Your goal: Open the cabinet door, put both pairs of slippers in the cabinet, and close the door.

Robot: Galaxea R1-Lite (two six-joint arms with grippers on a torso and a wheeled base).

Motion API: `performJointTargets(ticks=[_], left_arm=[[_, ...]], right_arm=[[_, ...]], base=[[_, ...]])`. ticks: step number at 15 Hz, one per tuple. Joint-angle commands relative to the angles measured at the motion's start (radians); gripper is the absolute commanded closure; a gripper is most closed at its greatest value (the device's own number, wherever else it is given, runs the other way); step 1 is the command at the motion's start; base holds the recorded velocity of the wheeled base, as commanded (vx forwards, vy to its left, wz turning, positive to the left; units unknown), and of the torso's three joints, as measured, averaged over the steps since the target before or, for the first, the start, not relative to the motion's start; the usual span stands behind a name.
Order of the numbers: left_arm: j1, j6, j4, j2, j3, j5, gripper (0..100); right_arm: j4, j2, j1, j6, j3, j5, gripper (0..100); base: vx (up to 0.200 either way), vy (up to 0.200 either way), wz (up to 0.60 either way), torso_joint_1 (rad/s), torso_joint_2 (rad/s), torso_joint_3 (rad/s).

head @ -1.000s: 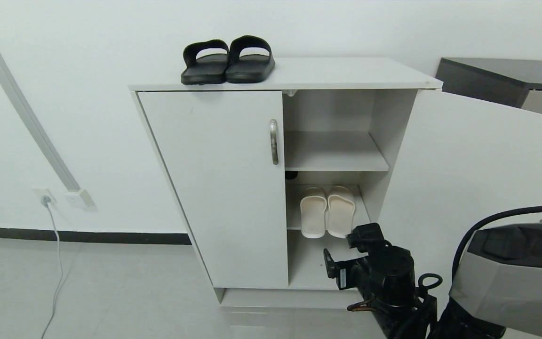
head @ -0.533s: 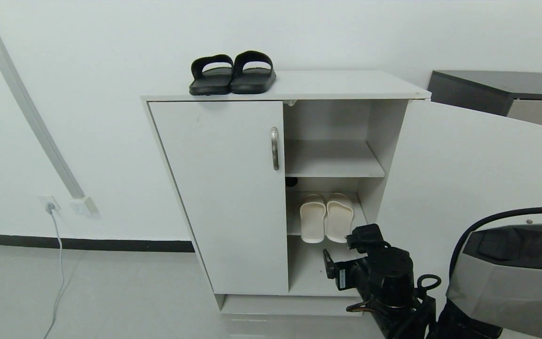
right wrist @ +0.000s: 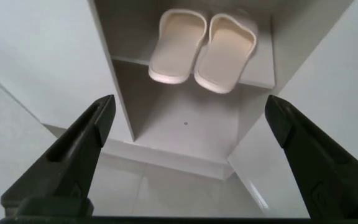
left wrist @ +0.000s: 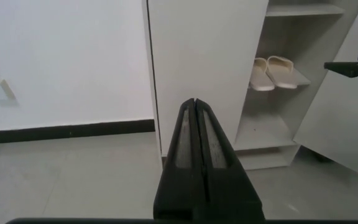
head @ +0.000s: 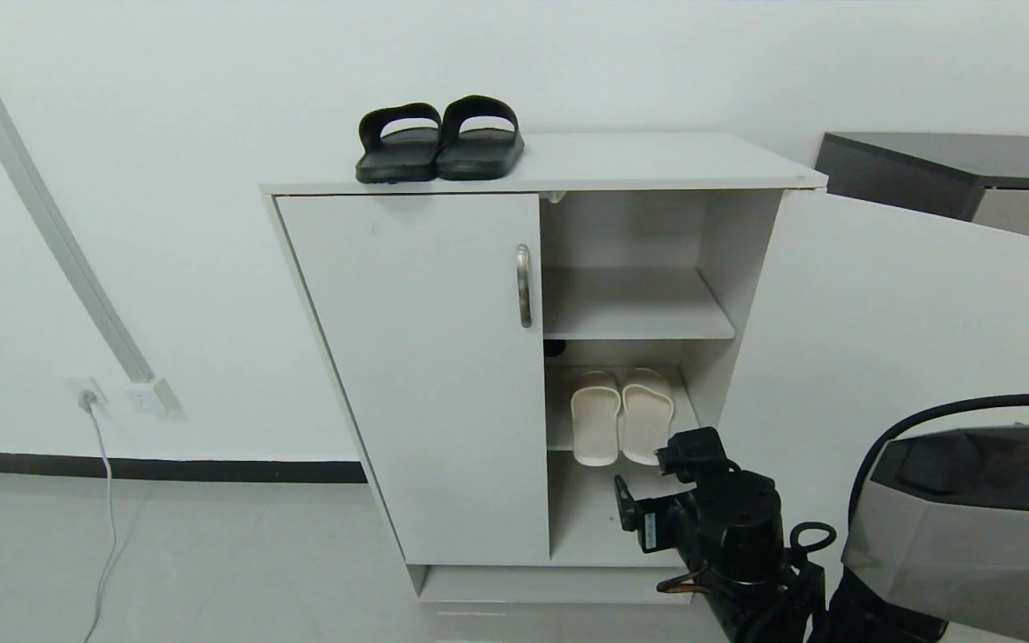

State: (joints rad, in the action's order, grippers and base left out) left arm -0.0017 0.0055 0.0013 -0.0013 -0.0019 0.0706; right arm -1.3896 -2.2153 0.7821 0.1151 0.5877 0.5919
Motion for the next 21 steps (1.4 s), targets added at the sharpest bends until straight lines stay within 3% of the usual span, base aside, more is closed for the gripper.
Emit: performJointTargets(ticks=[1,16,21], left_arm=[[0.000,0.001,-0.001,0.001,-0.001,0.000,100],[0.000,-0.001,-0.003,0.001,-0.001,-0.002,100],[0.000,-0.001,-0.003,0.001,-0.001,-0.002,100]], right_arm=[[-0.003,-0.007,0.003,0.000,0.000,0.000,0],[-0.022,-0.015,0.003,0.001,-0.002,-0.003,0],[-0.035,-0.015,-0.007,0.000,-0.002,-0.003,0]], base=[[0.000,0.200,0.00,0.012,0.00,-0.002],[0.000,0.200,0.00,0.001,0.00,0.003],[0.000,0.000,0.00,0.000,0.00,0.000]])
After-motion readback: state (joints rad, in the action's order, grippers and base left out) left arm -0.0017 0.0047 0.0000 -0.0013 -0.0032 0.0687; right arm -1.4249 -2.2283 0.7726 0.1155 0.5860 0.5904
